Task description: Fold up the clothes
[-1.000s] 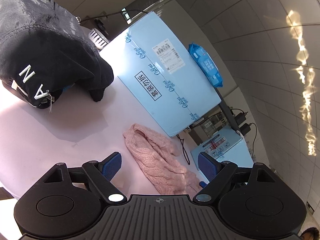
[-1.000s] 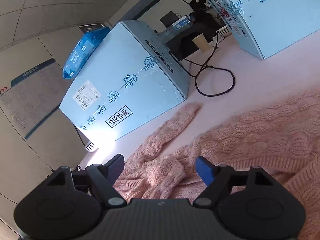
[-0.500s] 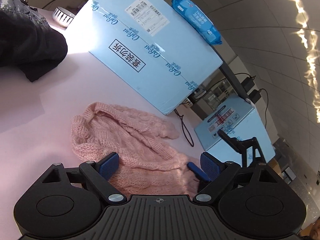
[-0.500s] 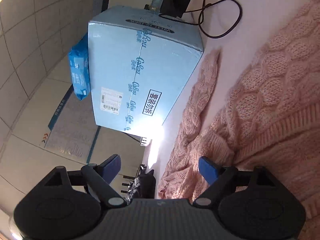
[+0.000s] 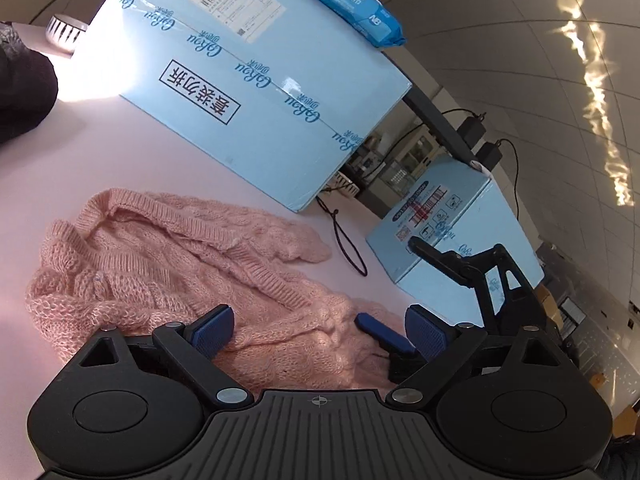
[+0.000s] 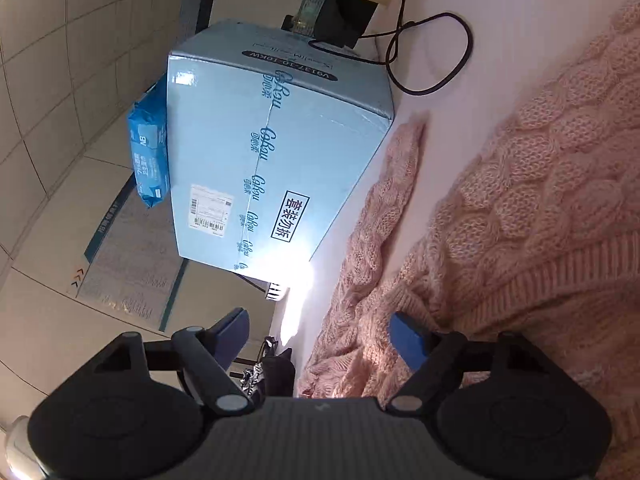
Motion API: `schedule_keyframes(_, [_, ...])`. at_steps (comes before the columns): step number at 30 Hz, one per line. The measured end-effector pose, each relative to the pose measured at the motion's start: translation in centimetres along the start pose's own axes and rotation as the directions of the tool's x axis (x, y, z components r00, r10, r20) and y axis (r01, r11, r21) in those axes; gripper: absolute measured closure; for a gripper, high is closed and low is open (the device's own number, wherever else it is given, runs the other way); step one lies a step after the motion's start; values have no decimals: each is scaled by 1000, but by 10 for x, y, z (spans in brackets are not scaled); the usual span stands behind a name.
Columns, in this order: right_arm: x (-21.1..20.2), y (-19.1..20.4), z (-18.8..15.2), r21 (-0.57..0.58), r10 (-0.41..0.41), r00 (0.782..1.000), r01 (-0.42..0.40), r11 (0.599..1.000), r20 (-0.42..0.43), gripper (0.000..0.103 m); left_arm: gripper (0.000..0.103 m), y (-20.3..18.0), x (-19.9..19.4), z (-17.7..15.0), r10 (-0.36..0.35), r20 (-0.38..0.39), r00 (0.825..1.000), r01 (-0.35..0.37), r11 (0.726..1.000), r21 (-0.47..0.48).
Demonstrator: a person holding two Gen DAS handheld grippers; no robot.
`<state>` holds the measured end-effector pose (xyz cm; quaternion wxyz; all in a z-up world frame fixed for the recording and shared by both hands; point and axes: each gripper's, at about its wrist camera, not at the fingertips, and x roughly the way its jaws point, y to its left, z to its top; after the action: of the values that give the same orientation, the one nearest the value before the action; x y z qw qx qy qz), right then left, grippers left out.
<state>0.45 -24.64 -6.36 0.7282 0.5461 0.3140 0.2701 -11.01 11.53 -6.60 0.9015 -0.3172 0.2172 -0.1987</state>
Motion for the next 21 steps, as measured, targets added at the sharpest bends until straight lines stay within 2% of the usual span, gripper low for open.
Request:
schedule_keyframes(1, [-8, 5, 5, -7, -5, 998, 5, 1000, 58, 10, 9, 2, -2, 0, -12, 11, 1000, 12, 1000, -9])
schedule_keyframes(4, [-5, 26, 31, -91, -86, 989, 98, 991, 122, 9, 8, 3, -2, -2, -14, 17, 1000, 14, 1000, -5])
schedule_keyframes(6, [16, 31, 51, -106, -196, 975, 207, 973, 101, 9, 8, 4, -2, -3, -18, 16, 1000, 19, 1000, -8])
schedule_keyframes(8, [43, 31, 70, -131, -302, 951, 308, 942, 67, 10, 8, 6, -3, -3, -28, 19, 999, 28, 999, -16])
schedule_keyframes(11, [80, 23, 78, -176, -391, 918, 398, 900, 71, 16, 7, 7, -3, -3, -33, 22, 999, 33, 999, -14])
schedule_keyframes(15, [116, 18, 75, -263, -421, 899, 439, 859, 124, 29, 7, 8, -4, -4, -44, 26, 999, 45, 999, -17])
schedule_keyframes(17, [127, 16, 77, -287, -420, 894, 447, 847, 154, 39, 6, 8, -4, -4, -48, 25, 999, 49, 999, -17])
schedule_keyframes(18, [131, 14, 80, -292, -423, 892, 451, 843, 158, 48, 6, 8, -4, -4, -50, 25, 998, 50, 999, -17])
schedule_keyframes(19, [135, 10, 83, -298, -426, 890, 456, 839, 162, 65, 5, 9, -3, -4, -52, 26, 998, 53, 998, -18])
schedule_keyframes(20, [140, 8, 86, -311, -443, 881, 473, 824, 166, 78, 5, 9, -4, -3, -55, 26, 998, 56, 998, -20])
schedule_keyframes(21, [144, 7, 88, -327, -463, 870, 493, 806, 171, 100, 5, 10, -4, -3, -57, 27, 998, 58, 998, -21])
